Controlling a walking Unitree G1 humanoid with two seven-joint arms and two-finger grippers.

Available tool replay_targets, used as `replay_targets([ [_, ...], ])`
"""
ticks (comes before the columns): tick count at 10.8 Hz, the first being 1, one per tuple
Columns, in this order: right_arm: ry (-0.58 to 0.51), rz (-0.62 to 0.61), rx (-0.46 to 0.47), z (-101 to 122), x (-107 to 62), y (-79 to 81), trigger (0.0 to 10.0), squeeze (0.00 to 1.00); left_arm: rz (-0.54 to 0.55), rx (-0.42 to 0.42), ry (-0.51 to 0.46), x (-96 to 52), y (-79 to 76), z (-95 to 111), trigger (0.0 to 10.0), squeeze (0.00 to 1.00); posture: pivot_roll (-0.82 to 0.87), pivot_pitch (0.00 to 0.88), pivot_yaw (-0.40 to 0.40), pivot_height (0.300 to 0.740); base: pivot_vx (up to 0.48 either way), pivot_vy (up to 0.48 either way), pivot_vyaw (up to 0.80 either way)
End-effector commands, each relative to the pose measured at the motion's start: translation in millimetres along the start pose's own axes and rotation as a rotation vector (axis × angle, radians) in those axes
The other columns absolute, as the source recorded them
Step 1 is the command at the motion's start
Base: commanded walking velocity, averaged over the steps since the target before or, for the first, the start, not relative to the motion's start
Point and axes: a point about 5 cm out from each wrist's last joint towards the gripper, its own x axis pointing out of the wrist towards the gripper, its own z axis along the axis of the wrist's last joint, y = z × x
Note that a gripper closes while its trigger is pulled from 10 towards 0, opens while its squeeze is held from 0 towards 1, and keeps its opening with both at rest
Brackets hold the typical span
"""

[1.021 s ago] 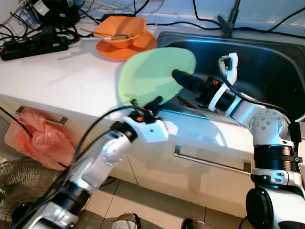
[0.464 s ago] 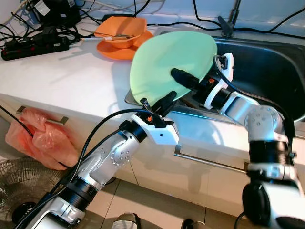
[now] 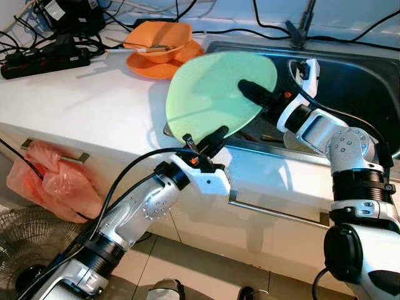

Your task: Kitchen organization

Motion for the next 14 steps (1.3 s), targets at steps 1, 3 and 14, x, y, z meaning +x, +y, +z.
replay_targets([
  [1, 0.020, -0.030, -0.003, -3.4, 1.8, -2.9, 0.0, 0.00, 0.075, 0.008, -0.090, 3.9, 10.8, 13.0, 0.0, 0.00, 0.19, 0.113, 0.065, 0.740, 0.000, 0.000, 0.00],
  [3, 0.071, -0.076, 0.030, -10.0, 1.6, -8.1, 0.0, 0.00, 0.078, 0.018, -0.096, 4.0, 10.7, 13.0, 0.0, 0.00, 0.19, 0.117, 0.063, 0.740, 0.000, 0.000, 0.00],
  [14, 0.116, -0.196, 0.121, -11.4, 0.8, -21.2, 0.0, 0.00, 0.143, 0.024, -0.130, 5.0, 17.0, 16.8, 2.7, 1.00, 0.18, 0.120, 0.055, 0.740, 0.000, 0.000, 0.00],
])
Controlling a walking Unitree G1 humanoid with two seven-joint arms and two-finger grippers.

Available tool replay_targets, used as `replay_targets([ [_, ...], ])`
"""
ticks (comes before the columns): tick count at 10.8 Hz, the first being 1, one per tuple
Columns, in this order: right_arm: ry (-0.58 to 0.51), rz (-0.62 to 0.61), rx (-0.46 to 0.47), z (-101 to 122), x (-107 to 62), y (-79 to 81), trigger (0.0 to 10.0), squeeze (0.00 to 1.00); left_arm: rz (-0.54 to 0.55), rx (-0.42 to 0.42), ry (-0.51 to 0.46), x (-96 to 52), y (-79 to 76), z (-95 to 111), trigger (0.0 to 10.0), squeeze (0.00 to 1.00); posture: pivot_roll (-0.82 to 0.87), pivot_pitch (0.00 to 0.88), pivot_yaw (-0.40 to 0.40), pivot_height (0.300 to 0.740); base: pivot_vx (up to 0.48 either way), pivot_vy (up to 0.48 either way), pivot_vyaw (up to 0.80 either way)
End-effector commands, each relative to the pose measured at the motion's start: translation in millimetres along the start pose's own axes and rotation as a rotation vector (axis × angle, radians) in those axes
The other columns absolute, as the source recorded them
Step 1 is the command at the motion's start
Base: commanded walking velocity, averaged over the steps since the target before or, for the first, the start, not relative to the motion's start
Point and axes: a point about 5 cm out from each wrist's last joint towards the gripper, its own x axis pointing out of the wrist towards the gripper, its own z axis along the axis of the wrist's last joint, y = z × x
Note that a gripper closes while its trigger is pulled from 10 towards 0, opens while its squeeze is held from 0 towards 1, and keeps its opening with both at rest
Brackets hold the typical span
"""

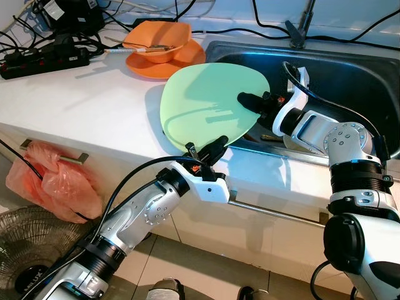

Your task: Kitchen organization

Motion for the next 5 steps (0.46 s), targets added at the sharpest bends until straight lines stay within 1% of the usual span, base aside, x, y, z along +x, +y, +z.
replay_targets([
  [1, -0.008, -0.111, -0.010, 0.1, -3.6, -13.5, 0.0, 0.00, 0.200, -0.009, -0.146, 7.8, 31.8, 19.3, 3.6, 1.00, 0.18, 0.120, 0.055, 0.740, 0.000, 0.000, 0.00],
  [2, -0.011, -0.110, -0.010, 0.8, -3.8, -13.4, 0.0, 0.00, 0.202, -0.018, -0.148, 8.1, 32.3, 19.7, 5.0, 1.00, 0.18, 0.122, 0.053, 0.740, 0.000, 0.000, 0.00],
  [3, -0.014, -0.110, -0.009, 1.2, -3.8, -13.4, 0.0, 0.00, 0.203, -0.025, -0.152, 8.6, 33.2, 19.9, 10.0, 1.00, 0.18, 0.122, 0.053, 0.740, 0.000, 0.000, 0.00],
  [5, -0.021, -0.114, -0.009, 1.5, -3.5, -14.4, 0.0, 0.00, 0.204, -0.075, -0.198, 10.5, 36.7, 25.3, 10.0, 1.00, 0.19, 0.122, 0.055, 0.740, 0.000, 0.000, 0.00],
])
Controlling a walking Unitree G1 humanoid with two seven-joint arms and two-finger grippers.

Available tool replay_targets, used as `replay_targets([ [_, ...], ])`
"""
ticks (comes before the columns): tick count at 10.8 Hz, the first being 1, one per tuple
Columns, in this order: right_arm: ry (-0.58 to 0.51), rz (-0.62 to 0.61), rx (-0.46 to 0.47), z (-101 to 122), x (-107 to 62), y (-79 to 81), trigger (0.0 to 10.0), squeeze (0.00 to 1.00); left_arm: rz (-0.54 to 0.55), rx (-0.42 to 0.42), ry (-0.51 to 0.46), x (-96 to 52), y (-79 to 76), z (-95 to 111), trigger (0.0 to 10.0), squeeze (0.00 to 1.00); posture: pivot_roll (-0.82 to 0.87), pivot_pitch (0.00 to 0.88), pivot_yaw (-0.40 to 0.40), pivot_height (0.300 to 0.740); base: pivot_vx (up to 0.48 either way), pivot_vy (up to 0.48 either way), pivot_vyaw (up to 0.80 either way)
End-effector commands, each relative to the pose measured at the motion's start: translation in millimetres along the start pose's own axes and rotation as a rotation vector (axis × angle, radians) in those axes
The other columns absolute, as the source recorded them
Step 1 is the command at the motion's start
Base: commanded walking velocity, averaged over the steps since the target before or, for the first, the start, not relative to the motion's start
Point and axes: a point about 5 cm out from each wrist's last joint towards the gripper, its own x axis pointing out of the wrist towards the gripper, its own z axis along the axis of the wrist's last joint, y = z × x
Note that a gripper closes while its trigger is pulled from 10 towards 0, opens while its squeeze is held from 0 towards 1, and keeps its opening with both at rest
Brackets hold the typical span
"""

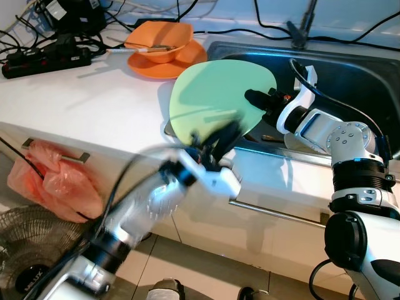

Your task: Kitchen organization

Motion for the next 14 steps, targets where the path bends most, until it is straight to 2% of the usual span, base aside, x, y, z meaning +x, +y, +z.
replay_targets([
  [1, 0.020, -0.064, -0.018, -3.7, -1.5, -8.1, 0.0, 0.00, 0.009, -0.019, -0.009, -0.1, 3.4, 1.7, 10.0, 1.00, 0.19, 0.122, 0.055, 0.740, 0.000, 0.000, 0.00],
  [4, -0.012, -0.090, -0.019, -3.6, -1.5, -13.3, 0.0, 0.00, 0.028, -0.053, -0.033, 5.1, 10.9, 5.1, 10.0, 1.00, 0.19, 0.122, 0.061, 0.740, 0.000, 0.000, 0.00],
  [7, -0.170, -0.197, 0.006, 13.4, -12.0, -33.3, 0.0, 0.00, 0.049, -0.142, 0.029, 1.9, 20.5, -1.5, 10.0, 1.00, 0.20, 0.121, 0.059, 0.740, 0.000, 0.000, 0.00],
  [8, -0.258, -0.271, -0.003, 24.9, -21.2, -45.0, 0.0, 0.00, 0.047, -0.160, 0.064, -3.8, 24.1, -7.7, 10.0, 1.00, 0.20, 0.120, 0.060, 0.740, 0.000, 0.000, 0.00],
  [10, -0.355, -0.368, -0.023, 36.7, -35.2, -60.5, 0.0, 0.00, 0.038, -0.188, 0.116, -11.4, 29.3, -16.1, 10.0, 1.00, 0.20, 0.120, 0.060, 0.740, 0.000, 0.000, 0.00],
  [12, -0.375, -0.434, -0.071, 37.5, -43.0, -71.6, 0.0, 0.00, 0.041, -0.204, 0.161, -16.4, 32.0, -23.0, 10.0, 1.00, 0.20, 0.119, 0.064, 0.740, 0.000, 0.000, 0.00],
  [14, -0.349, -0.528, -0.183, 33.0, -50.0, -85.6, 0.0, 0.00, 0.031, -0.277, 0.202, -17.3, 30.8, -27.2, 10.0, 1.00, 0.20, 0.119, 0.063, 0.740, 0.000, 0.000, 0.00],
])
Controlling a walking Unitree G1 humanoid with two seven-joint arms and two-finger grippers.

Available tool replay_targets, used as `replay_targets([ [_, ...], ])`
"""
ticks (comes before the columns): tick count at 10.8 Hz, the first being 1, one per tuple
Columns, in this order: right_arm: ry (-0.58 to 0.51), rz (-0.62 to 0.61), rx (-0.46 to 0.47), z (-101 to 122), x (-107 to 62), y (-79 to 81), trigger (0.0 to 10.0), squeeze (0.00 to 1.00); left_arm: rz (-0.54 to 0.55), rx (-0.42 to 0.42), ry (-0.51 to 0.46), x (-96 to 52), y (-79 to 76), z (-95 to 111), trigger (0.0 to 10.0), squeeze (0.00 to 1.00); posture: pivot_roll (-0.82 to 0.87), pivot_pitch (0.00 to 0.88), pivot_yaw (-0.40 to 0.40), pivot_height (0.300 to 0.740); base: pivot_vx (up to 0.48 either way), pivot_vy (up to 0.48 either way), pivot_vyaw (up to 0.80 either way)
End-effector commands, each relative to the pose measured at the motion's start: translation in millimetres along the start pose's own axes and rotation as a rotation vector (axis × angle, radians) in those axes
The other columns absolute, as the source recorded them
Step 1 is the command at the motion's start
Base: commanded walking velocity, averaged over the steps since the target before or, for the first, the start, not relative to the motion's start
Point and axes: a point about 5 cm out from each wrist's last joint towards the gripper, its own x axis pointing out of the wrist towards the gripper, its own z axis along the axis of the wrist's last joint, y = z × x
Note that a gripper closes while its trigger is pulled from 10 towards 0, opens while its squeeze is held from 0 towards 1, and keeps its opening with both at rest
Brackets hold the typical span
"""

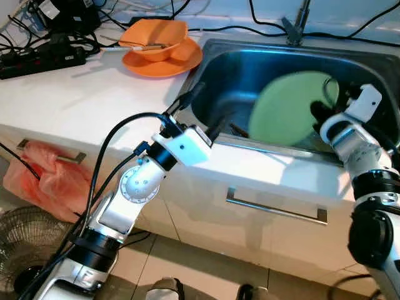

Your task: Kitchen organization

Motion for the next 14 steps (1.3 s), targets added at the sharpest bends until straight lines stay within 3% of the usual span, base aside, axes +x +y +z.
replay_targets([
  [1, -0.016, -0.021, -0.065, 1.7, -0.9, -6.5, 0.0, 0.00, -0.017, -0.129, 0.086, -4.8, -2.6, -9.7, 10.0, 1.00, 0.21, 0.120, 0.063, 0.740, 0.000, 0.000, 0.00],
  [2, -0.009, -0.029, -0.166, 0.5, -1.9, -10.8, 0.0, 0.00, -0.026, -0.230, 0.152, -5.4, -5.5, -16.2, 10.0, 1.00, 0.21, 0.120, 0.063, 0.740, 0.000, 0.000, 0.00],
  [3, 0.002, -0.062, -0.219, -2.0, -2.8, -17.1, 6.7, 0.00, -0.067, -0.338, 0.201, -5.9, -9.1, -20.4, 10.0, 1.00, 0.21, 0.121, 0.064, 0.740, 0.000, 0.000, 0.00],
  [4, 0.009, -0.063, -0.257, -4.3, -3.0, -18.3, 10.0, 0.00, -0.109, -0.425, 0.232, -5.3, -10.2, -21.3, 10.0, 1.00, 0.21, 0.122, 0.066, 0.740, 0.000, 0.000, 0.00],
  [6, 0.023, -0.045, -0.283, -11.0, -2.8, -17.8, 10.0, 0.00, -0.114, -0.494, 0.250, -3.9, -7.4, -20.6, 10.0, 1.00, 0.21, 0.122, 0.068, 0.740, 0.000, 0.000, 0.00],
  [7, 0.036, -0.026, -0.271, -14.8, -2.9, -17.1, 10.0, 0.31, -0.125, -0.508, 0.254, 1.1, -2.5, -19.4, 10.0, 1.00, 0.21, 0.122, 0.071, 0.740, 0.000, 0.000, 0.00],
  [8, 0.036, -0.033, -0.280, -15.8, -3.4, -18.7, 10.0, 1.00, -0.136, -0.495, 0.248, 6.1, 2.7, -13.7, 10.0, 1.00, 0.21, 0.123, 0.075, 0.740, 0.000, 0.000, 0.00],
  [14, 0.038, -0.042, -0.274, -16.5, -3.1, -19.3, 10.0, 1.00, -0.126, -0.498, 0.297, 6.5, 9.2, -15.6, 10.0, 1.00, 0.21, 0.120, 0.074, 0.740, 0.000, 0.000, 0.00],
])
